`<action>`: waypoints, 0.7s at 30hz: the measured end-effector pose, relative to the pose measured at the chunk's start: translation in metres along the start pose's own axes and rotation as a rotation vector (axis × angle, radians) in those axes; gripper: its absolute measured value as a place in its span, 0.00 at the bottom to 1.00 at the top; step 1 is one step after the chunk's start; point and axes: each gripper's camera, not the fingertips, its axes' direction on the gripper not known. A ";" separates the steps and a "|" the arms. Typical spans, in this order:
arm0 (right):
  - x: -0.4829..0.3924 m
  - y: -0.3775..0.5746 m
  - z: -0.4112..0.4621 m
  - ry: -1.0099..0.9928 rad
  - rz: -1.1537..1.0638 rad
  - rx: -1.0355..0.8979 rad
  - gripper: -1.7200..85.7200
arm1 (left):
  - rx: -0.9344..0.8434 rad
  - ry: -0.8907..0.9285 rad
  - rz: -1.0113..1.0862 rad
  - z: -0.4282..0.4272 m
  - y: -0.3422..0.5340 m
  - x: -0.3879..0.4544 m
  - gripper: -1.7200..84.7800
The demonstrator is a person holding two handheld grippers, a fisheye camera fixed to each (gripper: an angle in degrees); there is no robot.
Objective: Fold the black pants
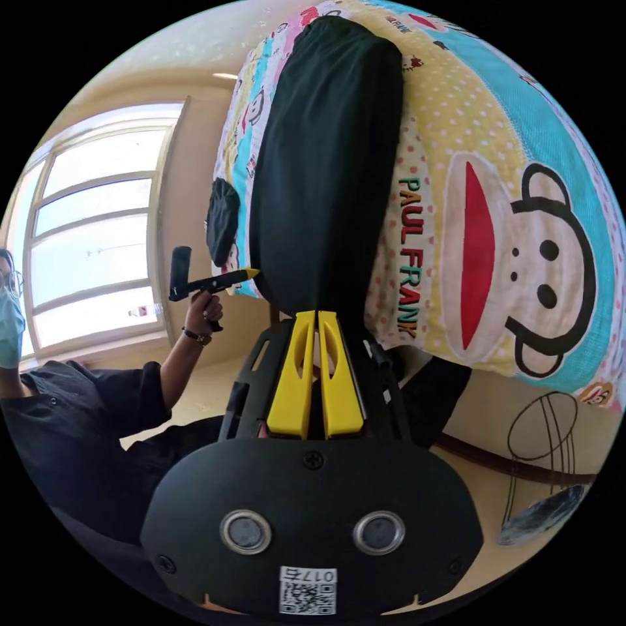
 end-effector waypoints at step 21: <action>0.073 -0.060 -0.041 -0.247 -0.019 0.211 0.19 | -0.009 0.200 0.091 0.019 -0.087 -0.036 0.15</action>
